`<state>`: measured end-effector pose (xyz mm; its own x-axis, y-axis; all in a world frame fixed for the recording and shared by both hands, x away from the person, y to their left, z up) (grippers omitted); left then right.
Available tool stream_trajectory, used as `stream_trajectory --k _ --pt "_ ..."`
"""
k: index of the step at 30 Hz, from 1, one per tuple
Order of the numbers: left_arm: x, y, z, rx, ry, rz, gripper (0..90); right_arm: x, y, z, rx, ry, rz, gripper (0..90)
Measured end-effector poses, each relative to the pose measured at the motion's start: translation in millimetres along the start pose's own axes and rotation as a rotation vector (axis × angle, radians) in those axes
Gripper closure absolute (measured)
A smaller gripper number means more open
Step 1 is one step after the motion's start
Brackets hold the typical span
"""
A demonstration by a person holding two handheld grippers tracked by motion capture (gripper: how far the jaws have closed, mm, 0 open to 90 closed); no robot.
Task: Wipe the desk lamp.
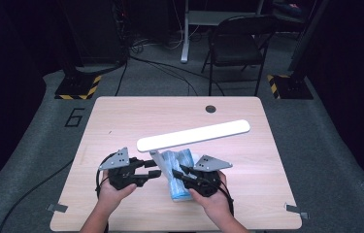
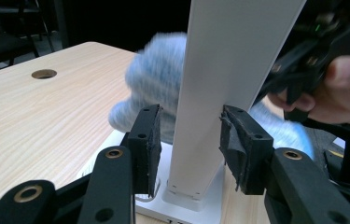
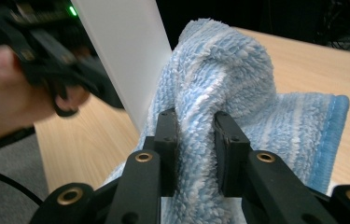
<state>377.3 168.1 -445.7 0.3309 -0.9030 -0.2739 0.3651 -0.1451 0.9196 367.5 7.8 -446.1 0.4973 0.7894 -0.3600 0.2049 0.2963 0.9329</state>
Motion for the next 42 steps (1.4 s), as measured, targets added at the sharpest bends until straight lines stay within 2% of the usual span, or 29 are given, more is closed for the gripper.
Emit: stream_trajectory --k 7,11,15,20,23,25,30,35,38,42 --pt "0.6 -0.4 1.8 -0.004 -0.002 0.0 58.0 -13.8 49.7 -12.4 -0.086 0.001 0.076 73.6" --pt "1.1 -0.6 1.7 0.008 -0.003 -0.005 58.0 -20.7 70.3 -15.9 -0.091 0.022 0.132 73.4" --pt "1.1 -0.8 1.8 0.007 -0.006 -0.005 57.7 -26.2 83.8 -19.0 -0.087 0.043 0.17 72.9" --pt "0.9 -0.8 2.0 0.002 -0.004 -0.004 57.7 -25.1 84.9 -19.3 -0.084 0.043 0.177 73.1" --pt "-0.3 -1.0 1.1 0.001 -0.002 -0.009 57.7 -19.7 76.4 -16.4 -0.071 0.044 0.141 73.7" --pt "-0.6 -1.1 0.4 -0.003 0.0 -0.002 57.7 -14.8 65.0 -14.7 -0.066 0.042 0.09 73.9" --pt "0.8 -0.4 1.9 -0.002 0.003 0.0 57.8 -8.1 37.8 -7.1 -0.031 0.032 0.053 74.1" --pt "1.2 -0.1 1.7 -0.002 0.001 -0.001 58.0 1.0 -0.3 -0.1 -0.005 0.012 -0.04 74.2" --pt "1.7 0.1 1.9 -0.008 0.001 0.0 58.1 5.7 -22.3 4.0 0.033 -0.001 -0.084 74.3" --pt "2.0 0.1 1.8 -0.008 0.0 -0.001 58.0 10.3 -45.1 8.8 0.03 -0.017 -0.15 74.3"
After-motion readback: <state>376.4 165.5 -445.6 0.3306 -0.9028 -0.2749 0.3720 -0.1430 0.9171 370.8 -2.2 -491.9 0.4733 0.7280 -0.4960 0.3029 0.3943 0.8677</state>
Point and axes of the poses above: each handheld gripper's, and its own axes: x roughly forward along the jaws, y roughly out of its top, z roughly to its right, the point moved 7 cm from there along x, roughly forward along the jaws, and after that the axes turned 9 degrees about -x, right-handed, at the moved point
